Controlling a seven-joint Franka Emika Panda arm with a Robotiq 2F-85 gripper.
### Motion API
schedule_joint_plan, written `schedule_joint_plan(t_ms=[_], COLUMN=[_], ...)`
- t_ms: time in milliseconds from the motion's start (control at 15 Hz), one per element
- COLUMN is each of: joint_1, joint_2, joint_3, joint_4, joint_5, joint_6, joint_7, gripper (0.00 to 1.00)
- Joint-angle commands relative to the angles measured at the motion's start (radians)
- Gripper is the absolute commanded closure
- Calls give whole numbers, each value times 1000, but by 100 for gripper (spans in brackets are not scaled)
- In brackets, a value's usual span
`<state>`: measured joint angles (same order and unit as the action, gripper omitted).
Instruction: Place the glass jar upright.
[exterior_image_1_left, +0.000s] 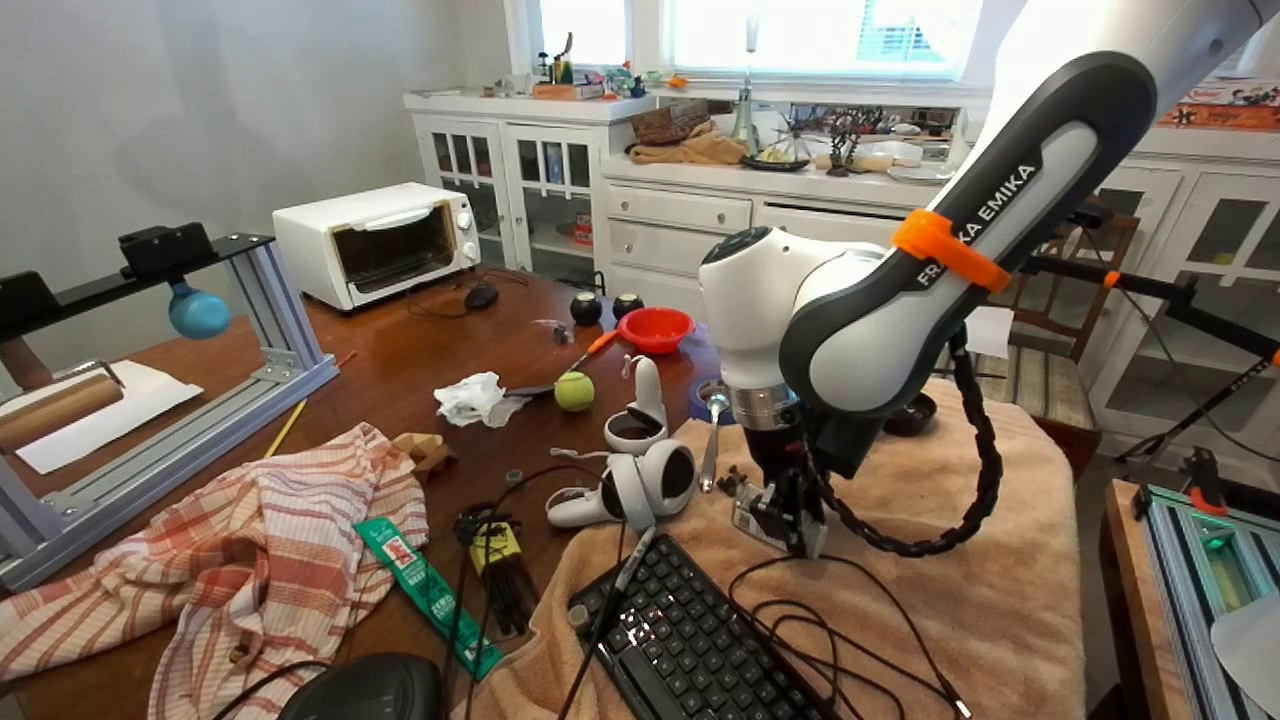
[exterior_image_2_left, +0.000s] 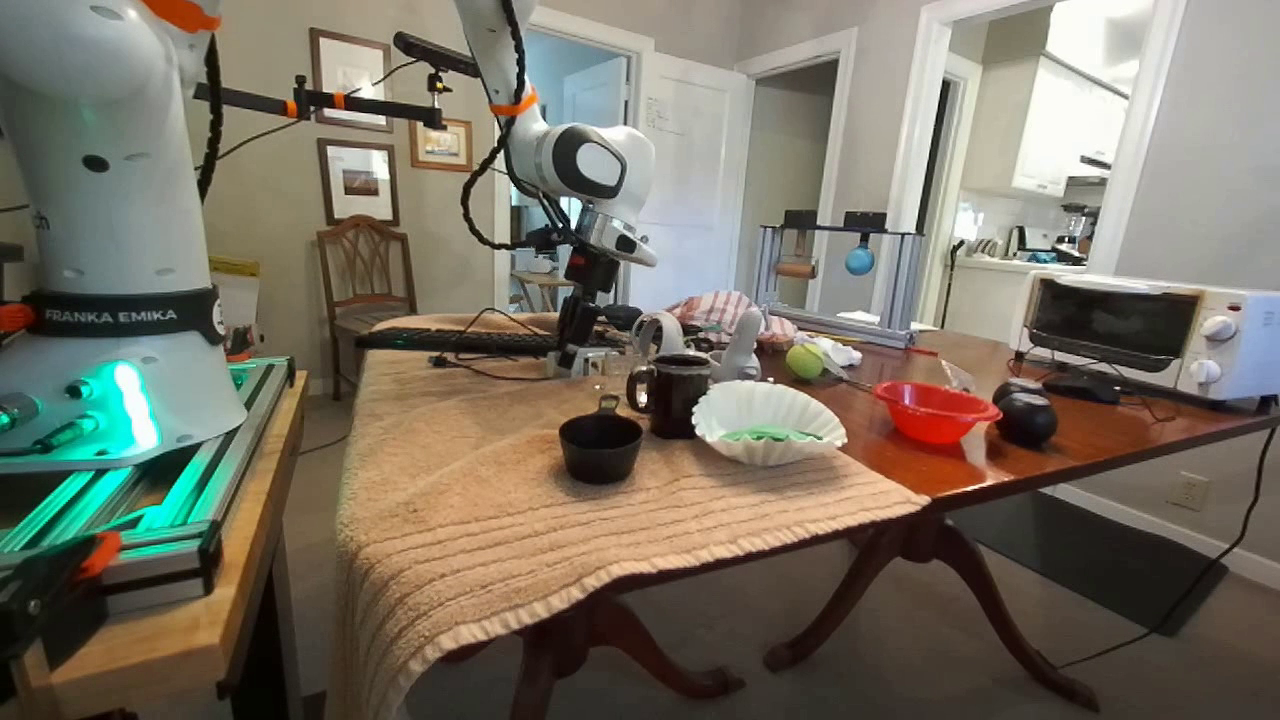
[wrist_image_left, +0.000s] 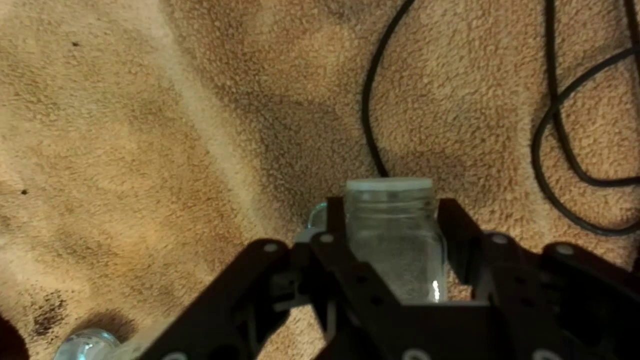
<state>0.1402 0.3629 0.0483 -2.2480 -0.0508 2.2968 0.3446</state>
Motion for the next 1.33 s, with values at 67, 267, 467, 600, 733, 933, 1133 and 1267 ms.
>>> schedule_joint_plan(t_ms=[67, 267, 467, 600, 733, 933, 1133, 1267], joint_1=[3, -21, -54, -69, -84, -107, -127, -144], joint_2=[1, -79, -172, -230, -278, -348, -403, -436], joint_3=[-3, 27, 63, 70, 57, 18, -18, -37], joint_4=[0, -32, -57, -56, -34, -2, 49, 92], joint_5=[13, 73, 188, 263, 317, 315, 297, 281], joint_6=[16, -14, -51, -111, -226, -428, -657, -826], joint_7=[-14, -97, -236, -308, -379, -401, -428, -443], gripper=[76, 76, 76, 76, 76, 76, 76, 76])
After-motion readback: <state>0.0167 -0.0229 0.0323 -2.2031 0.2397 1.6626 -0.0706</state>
